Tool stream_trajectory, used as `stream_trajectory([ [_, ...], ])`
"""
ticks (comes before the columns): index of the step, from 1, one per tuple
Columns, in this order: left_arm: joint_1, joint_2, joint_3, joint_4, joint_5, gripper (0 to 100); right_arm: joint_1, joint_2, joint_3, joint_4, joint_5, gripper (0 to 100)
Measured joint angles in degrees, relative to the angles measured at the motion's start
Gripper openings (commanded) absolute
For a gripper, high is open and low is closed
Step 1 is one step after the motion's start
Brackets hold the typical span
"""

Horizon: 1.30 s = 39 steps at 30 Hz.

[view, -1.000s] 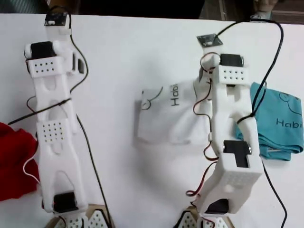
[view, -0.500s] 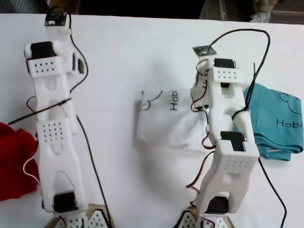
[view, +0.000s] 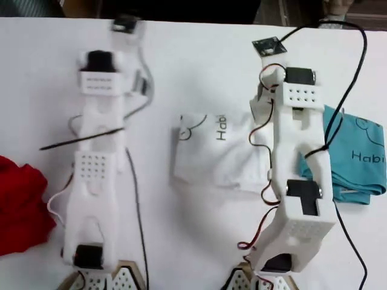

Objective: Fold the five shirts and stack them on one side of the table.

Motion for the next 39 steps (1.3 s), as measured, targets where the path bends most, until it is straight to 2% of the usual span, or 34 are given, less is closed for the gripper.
stream_trajectory([
  [2,4.4,-1.8,3.4,0.0,0.0,23,0.7,0.0,0.0,-0.4,0.0,1.2],
  [7,14.1,-11.3,21.4,0.0,2.0,23,3.2,1.5,0.0,-2.8,0.0,1.9],
  [11,16.9,-17.2,38.0,0.0,3.8,23,4.9,4.9,0.0,-3.6,0.0,2.1],
  [15,17.5,-20.0,47.3,0.0,3.6,21,6.5,6.9,0.0,-6.7,0.0,2.1],
  [20,17.8,-21.4,51.5,0.0,-0.8,7,6.8,7.7,0.0,-8.2,0.0,2.1],
  [26,18.3,-21.4,51.7,0.0,-6.1,6,6.4,7.7,0.0,-8.2,0.0,2.1],
  [28,18.3,-21.8,51.7,0.0,-8.3,9,6.3,7.7,0.0,-8.2,0.0,2.1],
  [34,18.3,-26.2,51.7,0.0,-13.6,24,6.3,7.7,0.0,-8.2,0.0,2.1],
  [39,18.3,-28.3,51.7,0.0,-14.9,25,6.2,7.7,0.0,-8.2,0.0,2.1],
])
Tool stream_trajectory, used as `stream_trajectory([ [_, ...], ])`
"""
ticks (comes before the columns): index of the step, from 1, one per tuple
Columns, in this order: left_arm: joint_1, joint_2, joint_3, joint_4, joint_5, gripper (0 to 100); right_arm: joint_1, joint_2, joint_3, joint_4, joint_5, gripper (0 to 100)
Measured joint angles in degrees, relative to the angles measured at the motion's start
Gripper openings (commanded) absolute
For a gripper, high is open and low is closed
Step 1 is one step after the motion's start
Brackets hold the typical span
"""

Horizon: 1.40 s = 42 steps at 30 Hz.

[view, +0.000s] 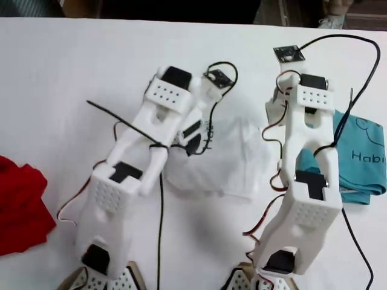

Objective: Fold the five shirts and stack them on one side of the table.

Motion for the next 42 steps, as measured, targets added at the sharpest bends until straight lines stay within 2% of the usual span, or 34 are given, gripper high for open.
stream_trajectory([
  [6,0.9,-7.6,8.9,0.0,0.0,10,0.0,0.0,0.0,0.0,0.1,2.1],
  [10,5.0,-16.3,18.4,-0.5,-1.8,8,0.0,0.0,0.0,0.0,0.1,2.1],
  [14,6.8,-22.4,30.2,-7.0,-3.3,3,0.0,0.0,0.0,-0.5,0.1,2.1],
  [21,5.3,-23.1,47.1,-22.6,-3.5,3,0.0,0.0,0.7,-0.5,0.1,2.1],
  [26,5.0,-23.2,53.3,-30.9,-3.3,3,0.0,0.0,0.9,-0.5,0.1,2.1],
  [33,5.0,-25.5,60.9,-41.4,0.8,3,0.0,0.0,0.9,-0.5,0.1,2.1],
  [42,5.0,-26.5,60.1,-43.1,2.2,3,0.0,0.0,0.9,-0.5,0.1,2.1],
])
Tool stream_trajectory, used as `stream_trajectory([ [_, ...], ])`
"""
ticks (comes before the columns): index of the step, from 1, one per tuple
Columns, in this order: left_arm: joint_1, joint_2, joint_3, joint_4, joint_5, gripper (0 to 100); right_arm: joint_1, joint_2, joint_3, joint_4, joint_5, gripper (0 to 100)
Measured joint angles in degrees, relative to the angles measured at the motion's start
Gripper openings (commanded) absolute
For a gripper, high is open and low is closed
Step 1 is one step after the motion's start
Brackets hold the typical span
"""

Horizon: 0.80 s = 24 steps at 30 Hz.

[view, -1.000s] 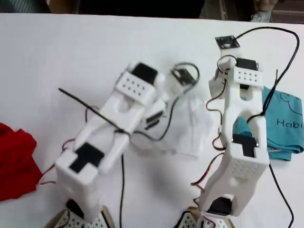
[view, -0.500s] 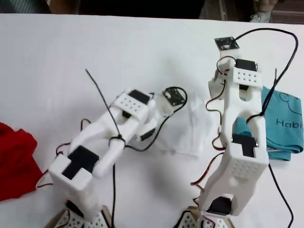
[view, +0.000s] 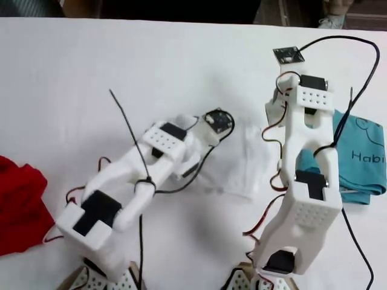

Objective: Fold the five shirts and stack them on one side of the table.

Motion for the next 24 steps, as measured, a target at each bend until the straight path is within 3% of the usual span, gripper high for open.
stream_trajectory([
  [13,0.0,-2.5,-12.2,17.1,2.8,3,-0.9,0.0,0.0,2.4,0.0,2.1],
  [18,-0.4,-4.8,-8.9,15.6,3.3,3,-4.0,0.0,0.0,2.4,0.0,2.1],
  [24,-1.7,-4.8,2.1,7.0,3.2,3,-8.0,0.0,-0.1,2.4,0.0,2.1],
])
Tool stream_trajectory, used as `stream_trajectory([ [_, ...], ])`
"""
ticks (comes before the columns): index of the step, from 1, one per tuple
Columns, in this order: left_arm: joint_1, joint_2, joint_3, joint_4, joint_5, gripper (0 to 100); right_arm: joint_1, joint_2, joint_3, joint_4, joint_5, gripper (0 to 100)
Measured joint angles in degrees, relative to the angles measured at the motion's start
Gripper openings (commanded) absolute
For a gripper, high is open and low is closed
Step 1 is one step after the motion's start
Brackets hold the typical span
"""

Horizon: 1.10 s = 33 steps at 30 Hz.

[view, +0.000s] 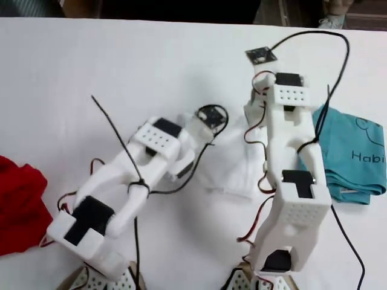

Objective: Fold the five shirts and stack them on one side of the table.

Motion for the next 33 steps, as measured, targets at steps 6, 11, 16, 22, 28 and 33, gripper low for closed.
stream_trajectory([
  [6,-0.4,0.0,4.1,-4.6,1.0,3,-0.7,0.0,-1.1,-0.8,0.0,2.1],
  [11,-0.4,0.0,4.1,-4.8,3.5,3,-0.7,1.6,-1.1,-2.3,0.0,2.1],
  [16,-0.4,0.0,4.4,-4.8,3.7,3,-0.7,6.9,-1.1,-3.8,0.0,2.1],
  [22,-0.4,0.0,4.4,-4.8,3.7,3,0.4,9.0,-1.1,-5.4,0.1,2.1],
  [28,-0.4,0.0,4.4,-4.8,3.7,3,5.9,9.0,-1.1,-5.3,0.4,2.0],
  [33,-0.4,0.0,3.3,-4.7,3.7,3,9.0,9.0,-1.1,-3.5,2.6,2.0],
])
